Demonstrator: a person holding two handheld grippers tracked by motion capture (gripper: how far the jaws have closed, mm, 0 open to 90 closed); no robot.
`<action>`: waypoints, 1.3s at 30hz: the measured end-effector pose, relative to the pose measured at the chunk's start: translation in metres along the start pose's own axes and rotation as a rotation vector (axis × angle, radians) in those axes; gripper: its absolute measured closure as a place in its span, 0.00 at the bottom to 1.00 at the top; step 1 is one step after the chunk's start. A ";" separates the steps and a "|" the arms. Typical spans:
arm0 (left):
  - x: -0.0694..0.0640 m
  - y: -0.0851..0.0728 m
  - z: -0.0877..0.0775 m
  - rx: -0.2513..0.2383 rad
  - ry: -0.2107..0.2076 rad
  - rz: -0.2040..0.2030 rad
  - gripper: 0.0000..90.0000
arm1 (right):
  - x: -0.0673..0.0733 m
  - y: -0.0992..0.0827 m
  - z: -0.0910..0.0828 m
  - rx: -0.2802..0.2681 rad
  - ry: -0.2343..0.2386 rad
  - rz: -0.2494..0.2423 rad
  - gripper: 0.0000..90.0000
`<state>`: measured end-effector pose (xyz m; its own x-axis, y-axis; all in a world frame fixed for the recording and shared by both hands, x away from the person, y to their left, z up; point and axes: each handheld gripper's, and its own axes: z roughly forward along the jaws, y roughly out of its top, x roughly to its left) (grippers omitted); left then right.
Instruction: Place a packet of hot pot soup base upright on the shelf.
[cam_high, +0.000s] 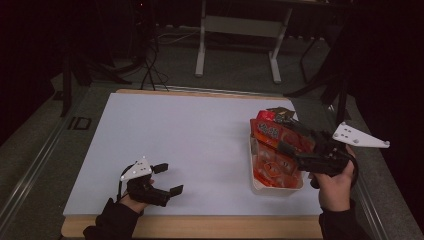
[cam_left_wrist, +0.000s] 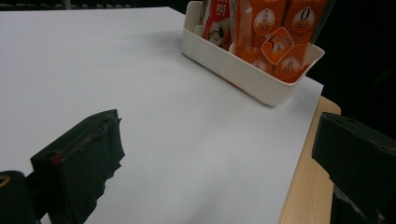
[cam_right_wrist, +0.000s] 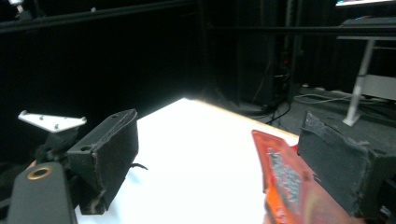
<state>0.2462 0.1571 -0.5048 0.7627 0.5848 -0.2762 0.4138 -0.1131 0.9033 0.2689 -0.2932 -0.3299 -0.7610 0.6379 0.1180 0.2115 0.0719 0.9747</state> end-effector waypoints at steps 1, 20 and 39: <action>0.000 0.000 0.000 0.001 0.001 0.001 0.02 | 0.002 0.000 0.001 -0.004 0.011 0.002 0.14; 0.000 -0.001 0.000 0.000 -0.005 0.000 0.02 | 0.034 -0.047 0.046 0.109 0.148 -0.025 0.15; 0.000 -0.002 -0.002 -0.001 -0.006 0.002 0.02 | 0.034 -0.107 0.065 0.232 0.149 0.000 0.15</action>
<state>0.2443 0.1583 -0.5056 0.7666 0.5798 -0.2759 0.4113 -0.1135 0.9044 0.2605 -0.2296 -0.4430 -0.8393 0.5192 0.1611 0.3330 0.2567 0.9073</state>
